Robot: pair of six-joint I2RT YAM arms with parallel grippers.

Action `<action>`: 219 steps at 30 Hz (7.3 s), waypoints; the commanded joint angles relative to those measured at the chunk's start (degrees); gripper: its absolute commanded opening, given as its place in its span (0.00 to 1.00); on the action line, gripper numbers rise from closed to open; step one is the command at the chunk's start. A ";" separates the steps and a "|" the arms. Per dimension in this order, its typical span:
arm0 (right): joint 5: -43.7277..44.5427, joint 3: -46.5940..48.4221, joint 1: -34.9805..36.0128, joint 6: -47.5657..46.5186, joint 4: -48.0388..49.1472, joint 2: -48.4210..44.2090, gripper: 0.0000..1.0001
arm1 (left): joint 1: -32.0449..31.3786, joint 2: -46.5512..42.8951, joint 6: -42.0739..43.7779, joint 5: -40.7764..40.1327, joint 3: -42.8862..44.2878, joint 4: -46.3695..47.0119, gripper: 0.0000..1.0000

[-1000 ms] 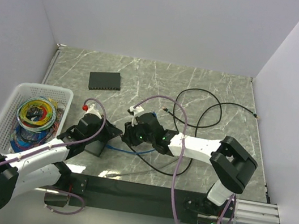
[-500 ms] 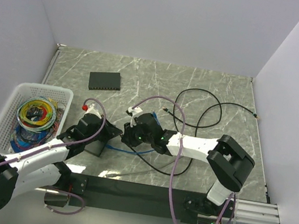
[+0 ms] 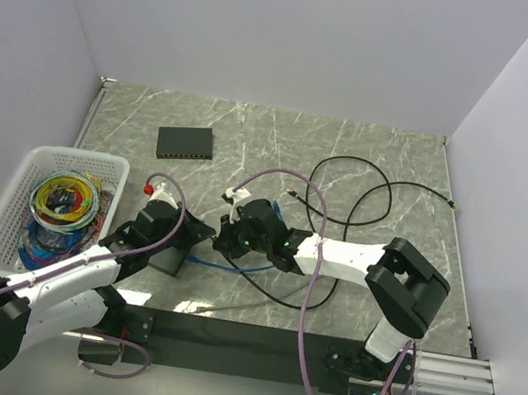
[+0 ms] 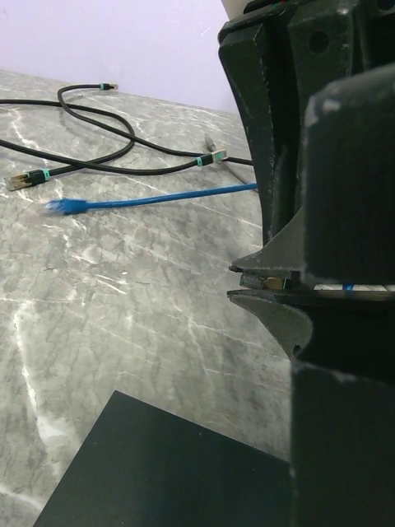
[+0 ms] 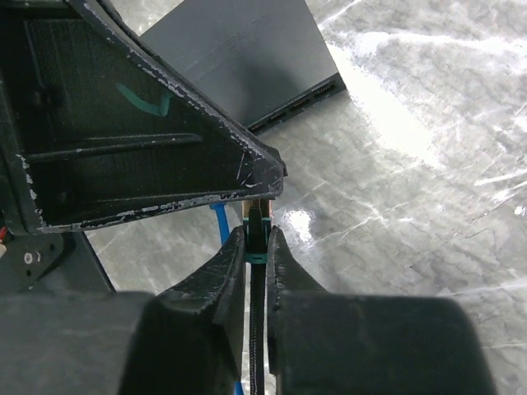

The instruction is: Insert the plug into the switch port

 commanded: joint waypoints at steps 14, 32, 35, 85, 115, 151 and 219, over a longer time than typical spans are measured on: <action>2.19 3.48 0.31 -0.26 -2.73 -0.01 0.00 | 2.52 -3.50 4.49 -5.71 3.52 -11.76 0.58; 8.18 21.23 2.42 -4.65 -21.27 15.90 0.00 | 27.13 2.80 16.45 -2.64 8.53 -17.84 0.76; 10.71 22.91 4.26 -5.71 -23.12 17.66 0.00 | 27.84 6.32 16.80 -2.02 8.80 -15.29 0.74; 9.59 32.92 6.99 -17.93 -22.95 19.50 0.00 | 19.93 13.98 20.49 6.24 7.57 -6.94 0.58; -1.14 45.76 4.62 -26.54 -19.34 26.62 0.00 | 16.06 10.90 17.86 8.26 1.16 -4.39 0.57; -7.21 55.97 2.16 -20.21 -9.33 30.68 0.29 | 14.83 4.49 16.19 5.63 1.06 -11.85 0.60; 21.01 10.00 25.71 -10.37 -28.75 6.85 0.59 | 16.15 -18.27 20.58 -13.19 23.83 -34.89 0.69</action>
